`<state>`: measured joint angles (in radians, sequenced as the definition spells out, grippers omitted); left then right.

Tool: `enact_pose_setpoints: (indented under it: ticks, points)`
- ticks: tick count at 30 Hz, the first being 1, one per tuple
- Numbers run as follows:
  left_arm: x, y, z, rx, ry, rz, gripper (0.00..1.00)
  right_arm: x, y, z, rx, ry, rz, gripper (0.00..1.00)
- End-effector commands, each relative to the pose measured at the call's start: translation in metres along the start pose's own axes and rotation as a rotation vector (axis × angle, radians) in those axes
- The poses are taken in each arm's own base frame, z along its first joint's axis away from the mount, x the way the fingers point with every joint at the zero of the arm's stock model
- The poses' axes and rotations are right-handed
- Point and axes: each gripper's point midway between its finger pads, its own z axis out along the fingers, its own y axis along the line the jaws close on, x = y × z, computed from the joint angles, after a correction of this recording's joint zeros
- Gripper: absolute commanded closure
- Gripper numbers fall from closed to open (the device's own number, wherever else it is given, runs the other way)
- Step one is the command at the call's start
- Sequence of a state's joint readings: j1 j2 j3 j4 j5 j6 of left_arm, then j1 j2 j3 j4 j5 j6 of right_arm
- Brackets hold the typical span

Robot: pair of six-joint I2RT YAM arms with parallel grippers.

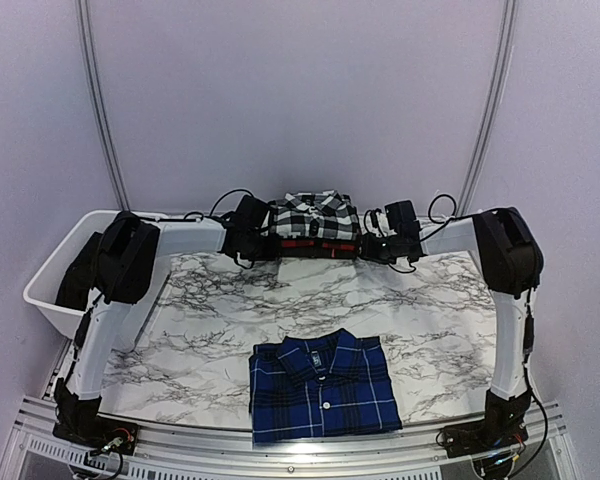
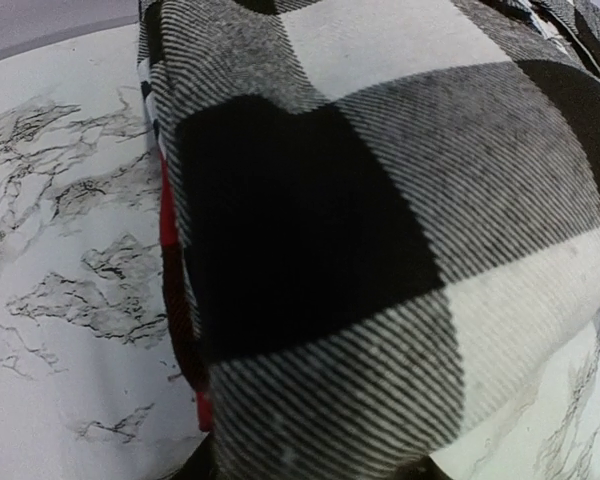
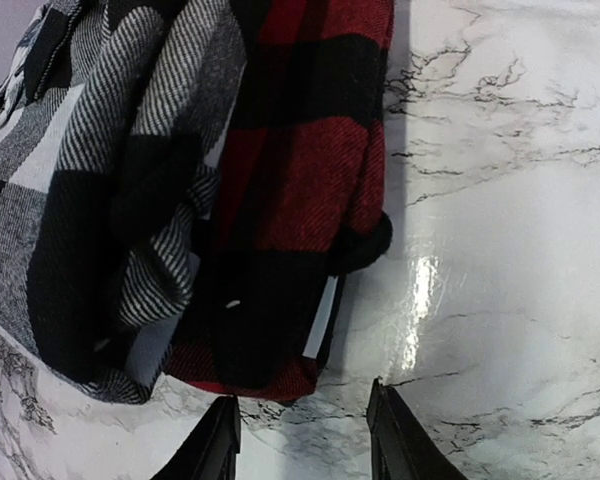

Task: Fold and stack the long sleeve shirts
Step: Move the square-folded shirt to the center of the board.

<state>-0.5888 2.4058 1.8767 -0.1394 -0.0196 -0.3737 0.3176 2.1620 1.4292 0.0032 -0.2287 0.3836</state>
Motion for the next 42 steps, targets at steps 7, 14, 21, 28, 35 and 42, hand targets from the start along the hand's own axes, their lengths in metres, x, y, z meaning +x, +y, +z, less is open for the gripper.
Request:
enact_pose_setpoints:
  ticks: [7, 14, 21, 28, 35, 42]
  points:
    - [-0.006, 0.012, 0.021, -0.051, -0.040, 0.017, 0.56, -0.001, 0.014, 0.018, -0.063, -0.004, -0.030, 0.63]
    - [-0.005, 0.006, 0.030, -0.016, -0.040, -0.002, 0.58, 0.003, 0.015, 0.009, -0.070, -0.033, -0.027, 0.62]
    - [-0.007, 0.000, 0.035, 0.020, -0.037, -0.023, 0.66, -0.011, 0.022, 0.017, -0.090, -0.046, -0.055, 0.56]
    - [-0.009, -0.002, 0.039, 0.031, -0.042, -0.039, 0.83, 0.002, 0.023, 0.036, -0.132, 0.019, -0.026, 0.60]
    - [-0.007, -0.011, 0.030, 0.067, -0.029, -0.064, 1.00, 0.014, 0.025, 0.036, -0.146, 0.040, -0.007, 0.77]
    - [0.008, -0.019, 0.000, 0.060, -0.023, -0.077, 1.00, 0.018, 0.036, 0.015, -0.151, 0.042, 0.008, 1.00]
